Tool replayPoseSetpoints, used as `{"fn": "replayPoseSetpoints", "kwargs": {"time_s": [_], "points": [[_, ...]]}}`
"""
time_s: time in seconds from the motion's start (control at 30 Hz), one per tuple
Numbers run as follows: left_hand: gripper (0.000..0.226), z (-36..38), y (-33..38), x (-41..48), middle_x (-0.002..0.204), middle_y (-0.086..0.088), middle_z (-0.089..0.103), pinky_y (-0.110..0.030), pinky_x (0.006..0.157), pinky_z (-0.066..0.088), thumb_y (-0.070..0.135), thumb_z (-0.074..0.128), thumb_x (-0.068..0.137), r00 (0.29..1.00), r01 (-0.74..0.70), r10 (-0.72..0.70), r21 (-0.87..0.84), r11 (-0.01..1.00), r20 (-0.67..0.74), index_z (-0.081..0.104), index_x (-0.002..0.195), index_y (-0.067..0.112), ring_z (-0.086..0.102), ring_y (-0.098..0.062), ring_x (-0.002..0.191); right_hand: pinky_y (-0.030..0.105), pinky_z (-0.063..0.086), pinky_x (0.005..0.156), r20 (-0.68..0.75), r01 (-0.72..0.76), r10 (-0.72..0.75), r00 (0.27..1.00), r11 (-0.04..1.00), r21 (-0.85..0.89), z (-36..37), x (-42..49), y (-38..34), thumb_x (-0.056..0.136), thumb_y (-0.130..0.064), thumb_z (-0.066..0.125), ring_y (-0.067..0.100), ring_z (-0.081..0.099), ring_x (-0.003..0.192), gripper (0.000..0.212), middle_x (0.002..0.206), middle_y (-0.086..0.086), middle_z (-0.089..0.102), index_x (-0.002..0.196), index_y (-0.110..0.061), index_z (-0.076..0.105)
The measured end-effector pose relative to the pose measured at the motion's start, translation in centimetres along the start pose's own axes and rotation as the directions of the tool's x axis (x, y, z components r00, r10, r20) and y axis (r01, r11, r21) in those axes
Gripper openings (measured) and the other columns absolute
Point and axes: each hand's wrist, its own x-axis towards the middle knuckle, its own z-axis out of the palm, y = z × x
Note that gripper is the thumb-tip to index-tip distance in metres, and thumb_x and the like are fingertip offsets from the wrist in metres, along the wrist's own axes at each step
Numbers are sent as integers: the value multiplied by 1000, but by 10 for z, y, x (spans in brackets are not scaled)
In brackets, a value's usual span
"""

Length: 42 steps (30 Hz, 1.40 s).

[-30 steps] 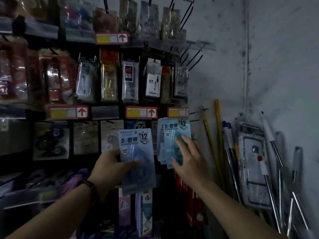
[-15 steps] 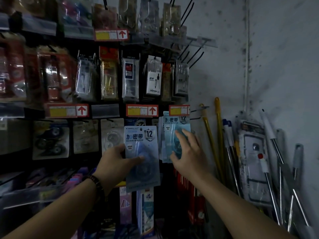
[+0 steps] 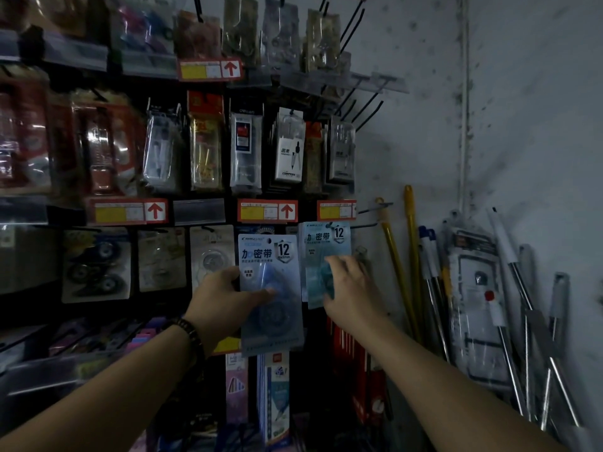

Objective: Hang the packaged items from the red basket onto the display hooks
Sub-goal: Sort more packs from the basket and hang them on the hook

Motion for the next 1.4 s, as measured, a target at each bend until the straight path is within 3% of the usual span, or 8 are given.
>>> {"fn": "replayPoseSetpoints", "kwargs": {"time_s": [0.2,0.37,0.6,0.73,0.87,1.07,1.23,1.4], "points": [[34,5,7,-1,110,-1,77,-51,76,68,27,87,86,1000,-7,7,23,1000,-4,70,115,24,76,-26,99,39,59,88,-239,205,-178,955,974,96,-12,-23,-11,98,-47,55,17,53,118,48,135,-3,45,138,-22,51],[27,20,9,-8,101,1,81,-44,75,68,26,85,87,998,-58,57,19,998,29,75,112,24,79,-20,93,33,54,99,-161,436,-417,895,892,115,-21,-66,-39,92,-60,63,17,48,134,82,149,-1,42,160,-22,37],[17,39,12,-15,94,1,83,-39,65,66,23,80,94,994,-33,31,23,999,104,77,111,25,81,-20,81,39,60,95,-145,328,-299,943,911,249,-18,-74,-28,90,-44,68,16,48,136,84,150,-8,37,163,-33,27],[27,37,16,-10,97,3,79,-29,63,63,27,79,95,989,-130,99,307,943,113,70,119,20,79,-16,80,42,59,98,-171,281,-248,953,937,206,-17,-66,-14,88,-39,74,18,46,136,88,152,-5,38,161,-32,25],[40,30,24,-14,104,14,71,-11,64,46,38,77,96,968,-248,224,607,755,116,61,130,27,62,4,84,40,51,109,-149,89,-48,988,956,280,-17,-51,2,91,-40,77,17,41,144,91,158,-7,30,160,-34,18],[49,15,31,-9,127,5,73,-33,94,61,45,74,96,947,-307,267,750,586,179,61,139,26,68,-12,108,40,55,102,-123,76,-51,991,976,206,-16,-28,9,93,-36,77,18,46,136,83,154,-5,31,159,-25,28],[54,12,26,-9,124,5,72,-29,85,58,47,73,96,942,-310,282,787,534,180,56,142,26,68,-13,102,39,56,99,-71,111,-103,992,987,116,-7,-23,13,91,-38,77,18,44,136,79,150,-5,34,155,-24,34],[61,12,23,-8,135,6,70,-32,98,58,47,72,97,943,-315,273,784,535,192,50,151,28,67,-13,117,41,58,92,-140,100,-81,987,986,131,-2,-20,11,92,-35,76,21,49,130,81,149,-3,32,157,-23,29]]}}
